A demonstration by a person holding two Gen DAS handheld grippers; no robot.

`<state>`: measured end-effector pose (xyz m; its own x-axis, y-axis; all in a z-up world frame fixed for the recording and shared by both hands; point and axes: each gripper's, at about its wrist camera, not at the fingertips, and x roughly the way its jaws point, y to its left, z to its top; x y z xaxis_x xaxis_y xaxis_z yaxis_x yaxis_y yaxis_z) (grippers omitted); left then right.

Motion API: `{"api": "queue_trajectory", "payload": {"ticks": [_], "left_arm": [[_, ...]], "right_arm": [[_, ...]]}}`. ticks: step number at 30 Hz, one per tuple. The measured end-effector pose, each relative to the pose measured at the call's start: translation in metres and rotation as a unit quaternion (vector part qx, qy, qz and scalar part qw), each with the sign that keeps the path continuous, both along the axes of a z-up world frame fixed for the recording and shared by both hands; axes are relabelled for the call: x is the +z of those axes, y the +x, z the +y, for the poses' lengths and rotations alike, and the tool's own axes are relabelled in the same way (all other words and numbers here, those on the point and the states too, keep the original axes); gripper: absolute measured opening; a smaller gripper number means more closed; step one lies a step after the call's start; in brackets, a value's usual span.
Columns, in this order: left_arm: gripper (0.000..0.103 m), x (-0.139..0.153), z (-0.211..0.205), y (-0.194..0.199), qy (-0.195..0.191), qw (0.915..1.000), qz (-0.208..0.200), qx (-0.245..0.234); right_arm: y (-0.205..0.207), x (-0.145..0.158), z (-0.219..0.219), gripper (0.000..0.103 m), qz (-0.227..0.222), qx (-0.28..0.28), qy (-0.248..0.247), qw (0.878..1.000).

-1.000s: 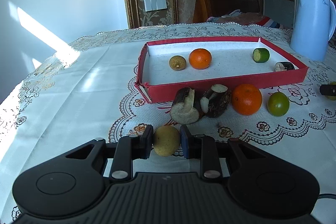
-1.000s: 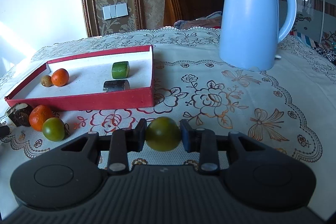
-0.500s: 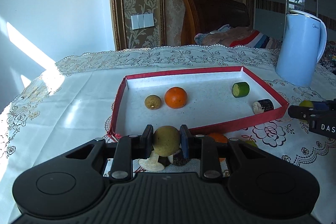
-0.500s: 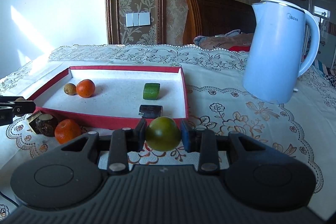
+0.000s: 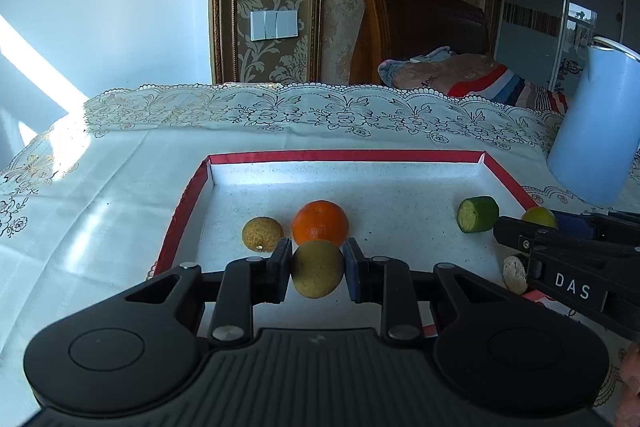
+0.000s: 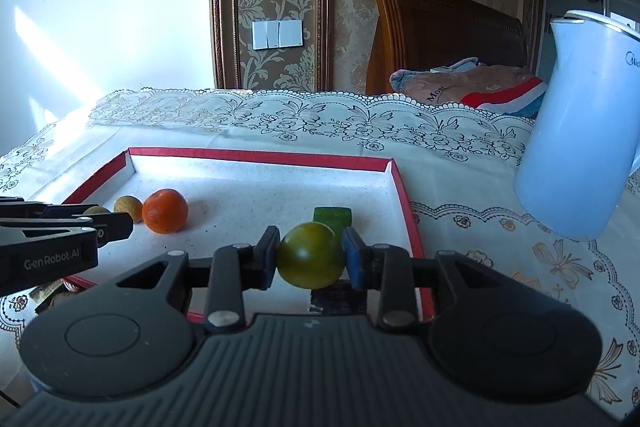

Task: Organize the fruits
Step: 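Carry the pale brown fruit with the left tool over the tray while the right tool carries the tomato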

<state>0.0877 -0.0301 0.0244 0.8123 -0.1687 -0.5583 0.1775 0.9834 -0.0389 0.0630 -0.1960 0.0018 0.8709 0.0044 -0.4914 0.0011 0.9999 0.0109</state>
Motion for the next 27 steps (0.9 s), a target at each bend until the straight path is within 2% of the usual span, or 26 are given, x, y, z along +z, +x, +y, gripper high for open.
{"api": "queue_trajectory", "payload": {"ticks": [9, 11, 13, 15, 18, 27], "left_arm": [[0.027, -0.008, -0.005, 0.026, 0.007, 0.9998, 0.008, 0.015], [0.027, -0.011, -0.007, 0.033, 0.012, 0.9997, 0.011, 0.020], [0.027, -0.011, -0.005, 0.038, -0.002, 0.9998, 0.011, 0.016], [0.027, -0.010, -0.008, 0.042, -0.001, 0.9998, 0.004, 0.018], [0.027, -0.010, -0.015, 0.045, 0.014, 0.9994, -0.016, 0.026], [0.027, -0.010, -0.004, 0.045, 0.005, 0.9977, -0.029, 0.061]], "right_arm": [[0.043, -0.013, 0.000, 0.032, 0.020, -0.015, 0.001, 1.000], [0.049, -0.014, 0.003, 0.032, 0.012, -0.024, -0.020, 0.999], [0.054, -0.015, 0.004, 0.032, 0.006, -0.026, -0.021, 0.999], [0.060, -0.014, 0.008, 0.032, 0.001, -0.026, -0.029, 0.999], [0.063, -0.016, 0.012, 0.032, -0.008, -0.024, -0.044, 0.999], [0.061, -0.016, 0.010, 0.032, -0.012, -0.027, -0.036, 0.999]]}}
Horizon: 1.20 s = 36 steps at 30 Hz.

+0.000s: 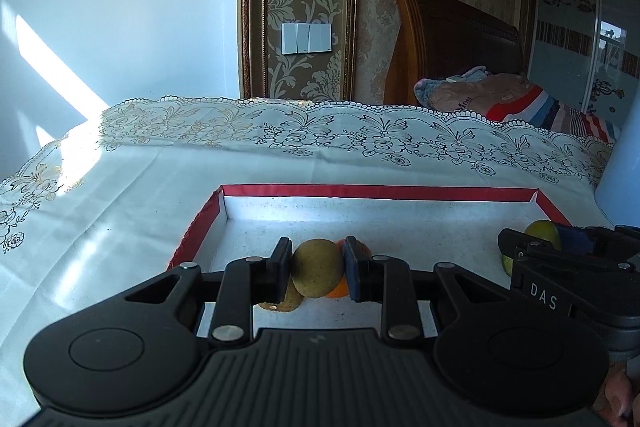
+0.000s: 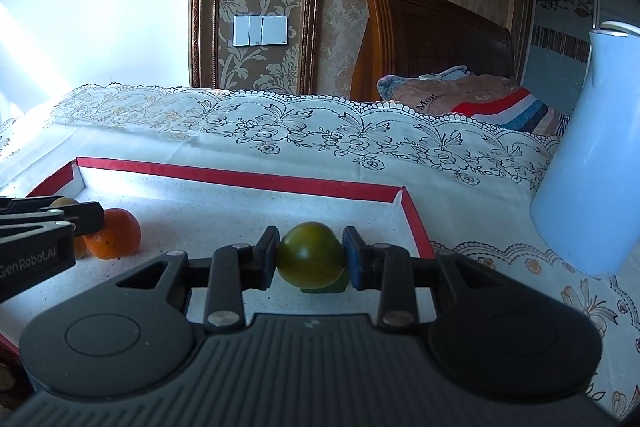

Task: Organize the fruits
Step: 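Open the left tool over the tray while the right tool releases the green tomato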

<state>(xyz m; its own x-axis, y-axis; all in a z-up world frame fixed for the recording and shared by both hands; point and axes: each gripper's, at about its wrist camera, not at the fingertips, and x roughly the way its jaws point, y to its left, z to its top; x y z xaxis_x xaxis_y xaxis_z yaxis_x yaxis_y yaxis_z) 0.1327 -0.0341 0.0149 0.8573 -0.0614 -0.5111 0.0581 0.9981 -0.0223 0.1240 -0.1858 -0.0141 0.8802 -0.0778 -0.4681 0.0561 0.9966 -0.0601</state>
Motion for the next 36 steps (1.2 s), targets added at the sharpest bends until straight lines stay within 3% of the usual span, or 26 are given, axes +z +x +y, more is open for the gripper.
{"api": "queue_trajectory", "payload": {"ticks": [12, 14, 23, 27, 36], "left_arm": [[0.027, -0.001, 0.006, 0.001, 0.002, 0.9998, -0.006, 0.018], [0.027, -0.001, 0.007, 0.000, 0.003, 0.9998, -0.006, 0.020], [0.027, -0.001, 0.012, 0.001, 0.001, 0.9992, -0.006, 0.039], [0.027, -0.001, 0.012, 0.001, 0.006, 0.9991, -0.007, 0.040], [0.030, -0.002, 0.019, 0.001, 0.002, 0.9984, -0.003, 0.057]], "right_arm": [[0.000, -0.002, 0.000, 0.033, -0.003, -0.011, -0.006, 1.000], [0.001, -0.003, -0.001, 0.044, -0.001, -0.011, -0.003, 1.000], [0.001, -0.004, -0.003, 0.047, 0.004, -0.017, -0.005, 1.000], [0.003, -0.006, -0.005, 0.058, 0.012, -0.018, 0.002, 1.000], [0.005, -0.009, -0.010, 0.065, 0.022, -0.023, 0.016, 0.999]]}}
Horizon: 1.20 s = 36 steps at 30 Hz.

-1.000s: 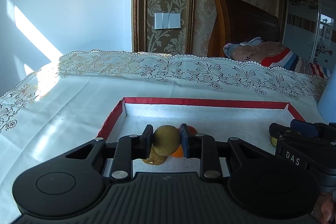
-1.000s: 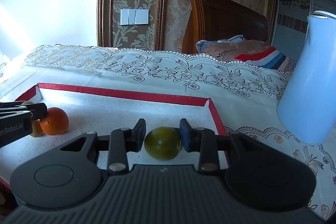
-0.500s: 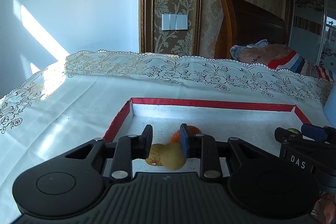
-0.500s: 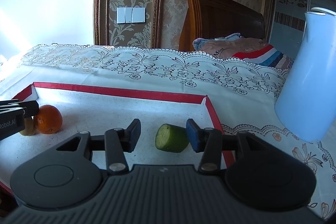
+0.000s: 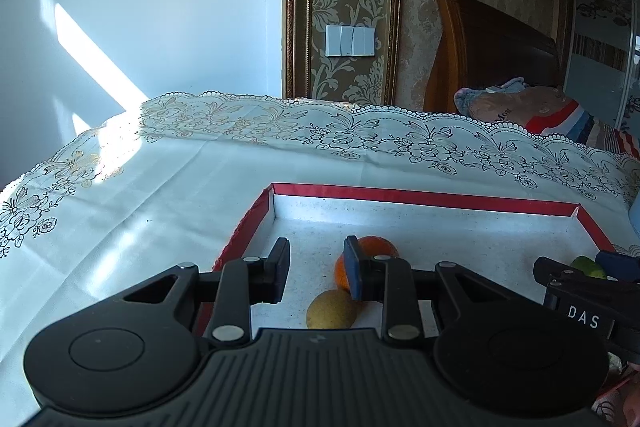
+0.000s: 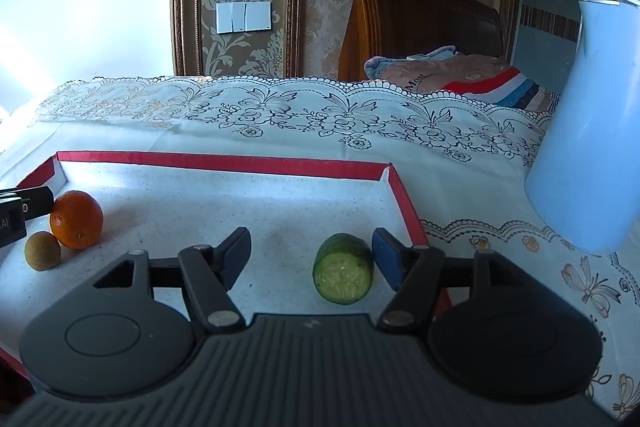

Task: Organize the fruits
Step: 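Open the left tool over the tray while the right tool releases the green tomato, then lift both open tools away from the tray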

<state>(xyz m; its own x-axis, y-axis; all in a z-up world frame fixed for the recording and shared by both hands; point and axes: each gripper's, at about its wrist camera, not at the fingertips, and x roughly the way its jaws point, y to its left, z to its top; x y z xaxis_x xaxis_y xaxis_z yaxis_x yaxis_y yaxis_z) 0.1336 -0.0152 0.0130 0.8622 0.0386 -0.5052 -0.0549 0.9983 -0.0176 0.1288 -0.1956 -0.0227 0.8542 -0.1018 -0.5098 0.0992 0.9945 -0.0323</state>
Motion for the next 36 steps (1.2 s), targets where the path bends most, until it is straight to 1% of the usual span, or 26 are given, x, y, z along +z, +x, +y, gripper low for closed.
{"api": "queue_trajectory", "payload": {"ticks": [2, 3, 4, 7, 13, 18, 20, 24, 26, 36], "left_arm": [[0.047, 0.000, 0.001, 0.000, 0.001, 1.0000, -0.001, 0.006], [0.065, 0.000, 0.002, 0.000, -0.001, 1.0000, -0.002, 0.008], [0.068, 0.000, 0.004, 0.000, -0.006, 1.0000, -0.001, 0.007], [0.068, 0.000, 0.006, 0.000, -0.009, 0.9999, 0.001, 0.008], [0.068, -0.002, 0.005, 0.001, -0.007, 0.9999, 0.008, 0.006], [0.068, -0.003, 0.005, 0.002, -0.010, 0.9998, 0.016, -0.001], [0.068, -0.003, 0.004, 0.001, -0.008, 0.9999, 0.014, -0.005], [0.068, -0.003, 0.002, -0.002, -0.001, 0.9999, 0.008, -0.009], [0.068, -0.002, 0.001, -0.004, 0.000, 1.0000, 0.004, -0.009], [0.068, 0.003, 0.006, -0.014, -0.003, 0.9999, -0.007, -0.010]], "right_arm": [[0.000, 0.000, -0.001, 0.067, 0.001, 0.000, 0.003, 1.000], [0.000, 0.000, -0.001, 0.068, 0.002, 0.000, 0.002, 1.000], [-0.001, 0.000, -0.001, 0.070, 0.002, -0.001, 0.002, 1.000], [-0.001, 0.000, -0.001, 0.070, 0.002, 0.000, 0.002, 1.000], [-0.001, 0.000, -0.002, 0.074, 0.002, -0.002, 0.003, 1.000], [-0.004, -0.001, -0.003, 0.080, 0.002, -0.003, 0.004, 1.000], [-0.005, -0.001, -0.003, 0.088, 0.001, -0.004, 0.005, 1.000], [-0.009, 0.000, -0.003, 0.091, -0.003, -0.004, 0.003, 1.000], [-0.010, 0.000, -0.003, 0.095, -0.002, -0.003, 0.005, 1.000], [-0.022, 0.003, -0.005, 0.098, -0.008, -0.002, 0.010, 1.000]]}}
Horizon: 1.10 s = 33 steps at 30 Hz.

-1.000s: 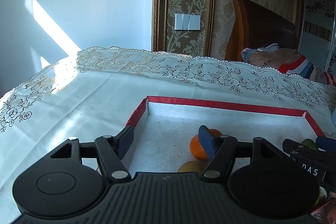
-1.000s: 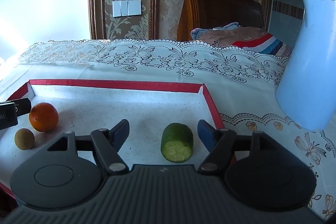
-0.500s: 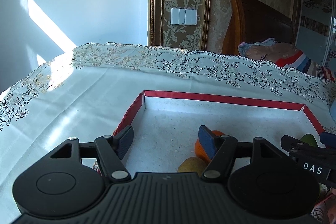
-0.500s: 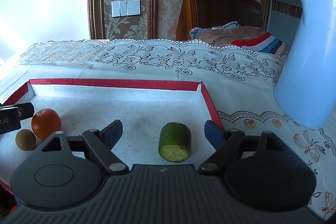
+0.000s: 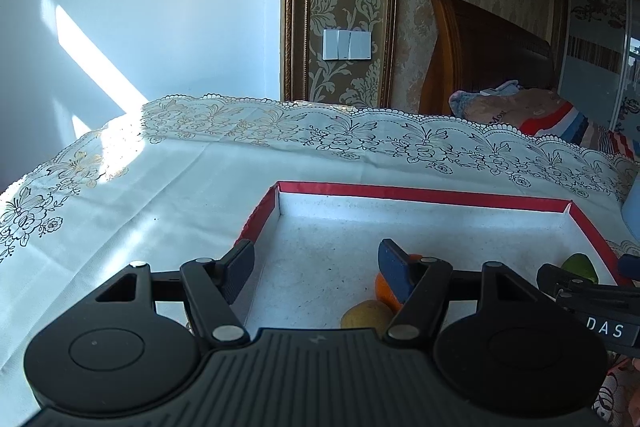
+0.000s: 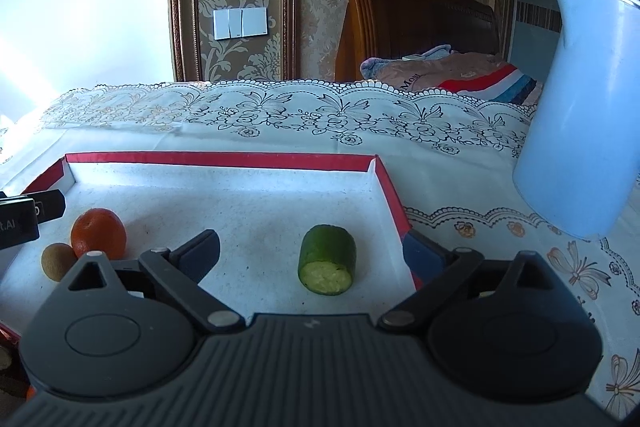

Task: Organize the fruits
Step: 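Lift both open tools away from the tray, then move the left tool to the dark brown round piece while the right tool approaches another green tomato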

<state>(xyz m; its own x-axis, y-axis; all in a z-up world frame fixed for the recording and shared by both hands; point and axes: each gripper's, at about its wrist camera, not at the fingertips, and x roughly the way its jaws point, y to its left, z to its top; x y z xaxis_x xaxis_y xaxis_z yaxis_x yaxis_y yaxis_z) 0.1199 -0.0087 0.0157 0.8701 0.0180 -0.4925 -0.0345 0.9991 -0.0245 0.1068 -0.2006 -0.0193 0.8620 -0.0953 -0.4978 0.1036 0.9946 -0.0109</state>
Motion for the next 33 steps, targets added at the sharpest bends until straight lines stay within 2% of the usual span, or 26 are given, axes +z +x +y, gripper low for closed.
{"api": "queue_trajectory", "payload": {"ticks": [6, 16, 22, 24, 33], "left_arm": [[0.068, 0.005, 0.004, -0.011, 0.001, 0.9999, -0.015, 0.000], [0.068, 0.009, 0.028, -0.036, -0.043, 0.9990, -0.014, -0.002], [0.068, 0.008, 0.035, -0.049, -0.046, 0.9988, -0.015, -0.002], [0.068, 0.006, 0.038, -0.056, -0.050, 0.9986, -0.012, -0.010], [0.068, -0.001, 0.041, -0.088, -0.042, 0.9968, -0.013, -0.066]], "right_arm": [[-0.015, 0.001, -0.003, 0.098, 0.000, 0.005, 0.008, 1.000], [-0.050, 0.004, -0.006, 0.100, -0.006, 0.024, 0.032, 0.999], [-0.069, 0.001, -0.007, 0.101, -0.007, 0.034, 0.041, 0.999], [-0.077, 0.001, -0.005, 0.101, -0.013, 0.035, 0.031, 0.999], [-0.098, 0.000, -0.005, 0.103, -0.018, 0.050, 0.046, 0.998]]}}
